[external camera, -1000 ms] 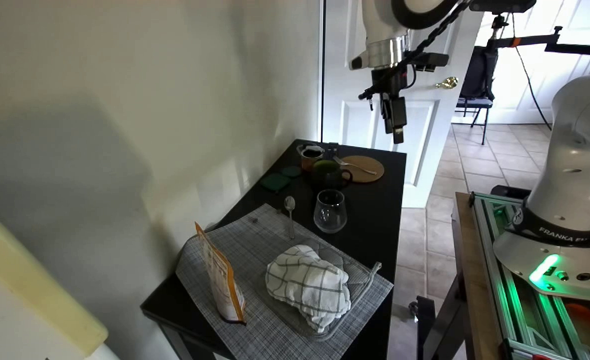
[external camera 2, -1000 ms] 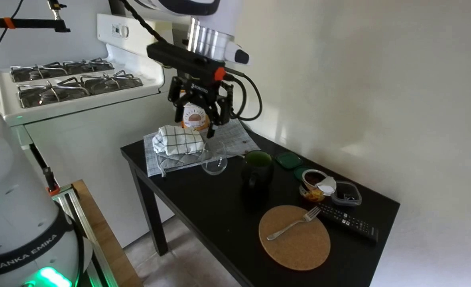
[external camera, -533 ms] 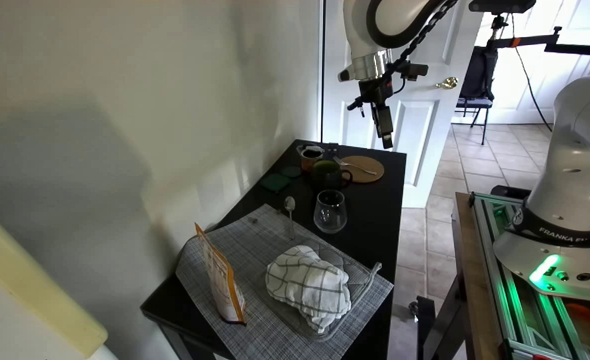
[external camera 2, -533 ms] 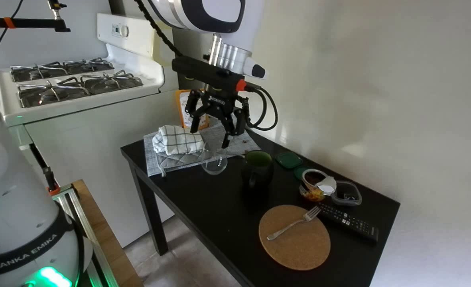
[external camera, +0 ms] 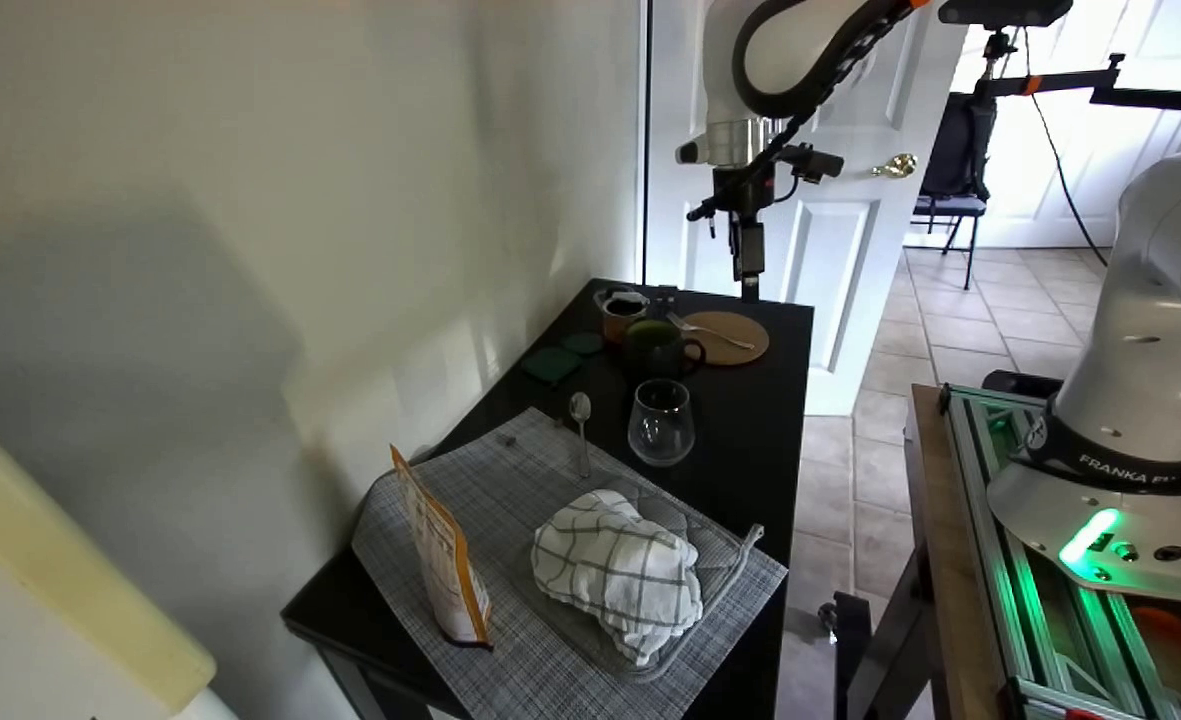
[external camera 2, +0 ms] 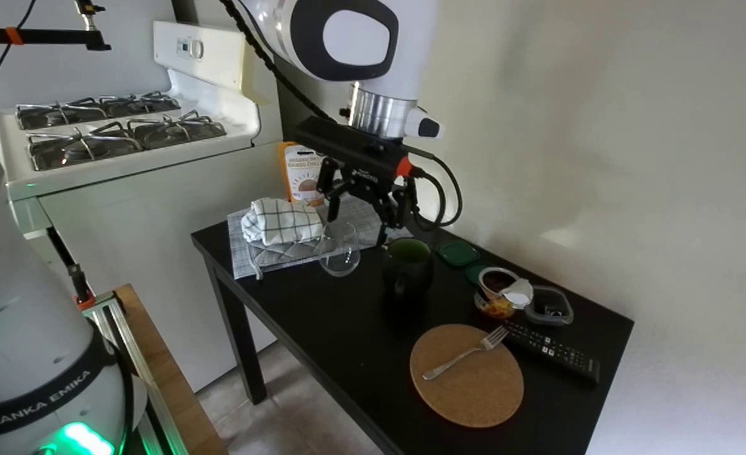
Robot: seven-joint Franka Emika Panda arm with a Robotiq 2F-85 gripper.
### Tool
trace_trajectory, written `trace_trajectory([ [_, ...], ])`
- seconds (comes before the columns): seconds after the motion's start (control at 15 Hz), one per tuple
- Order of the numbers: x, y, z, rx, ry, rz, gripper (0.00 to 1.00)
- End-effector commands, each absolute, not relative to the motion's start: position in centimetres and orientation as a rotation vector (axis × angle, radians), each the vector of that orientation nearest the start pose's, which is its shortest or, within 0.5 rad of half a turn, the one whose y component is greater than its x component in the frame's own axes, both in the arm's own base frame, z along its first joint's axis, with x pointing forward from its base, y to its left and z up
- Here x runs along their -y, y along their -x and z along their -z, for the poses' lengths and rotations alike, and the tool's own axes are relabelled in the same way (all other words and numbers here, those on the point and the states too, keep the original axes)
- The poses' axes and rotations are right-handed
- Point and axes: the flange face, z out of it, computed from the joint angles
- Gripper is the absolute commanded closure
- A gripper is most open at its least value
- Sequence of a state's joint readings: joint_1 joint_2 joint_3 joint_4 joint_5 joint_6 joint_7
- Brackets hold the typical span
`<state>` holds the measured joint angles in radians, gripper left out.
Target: Move the black mug to the left then put a bean inside the can
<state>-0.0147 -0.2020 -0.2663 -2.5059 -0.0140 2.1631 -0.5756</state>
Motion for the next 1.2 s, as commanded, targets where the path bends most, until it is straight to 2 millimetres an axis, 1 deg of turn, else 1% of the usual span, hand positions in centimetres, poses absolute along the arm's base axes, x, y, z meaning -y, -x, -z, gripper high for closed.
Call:
trace_trajectory([
  [0.0, 14.3, -42.2, -30.5, 0.473, 3.001, -0.108, 0.0],
  [0.13, 14.8, -42.9, -28.9, 0.531, 3.029, -0.083, 0.0],
  [0.27, 14.9, -43.6, -27.4, 0.554, 3.055, -0.035, 0.0],
  [0.53, 14.5, -44.6, -24.7, 0.617, 3.076, -0.009, 0.0],
  [0.8, 14.5, -45.4, -23.1, 0.597, 3.076, 0.082, 0.0],
  [1.13, 14.3, -46.2, -22.1, 0.588, 3.054, 0.188, 0.01],
])
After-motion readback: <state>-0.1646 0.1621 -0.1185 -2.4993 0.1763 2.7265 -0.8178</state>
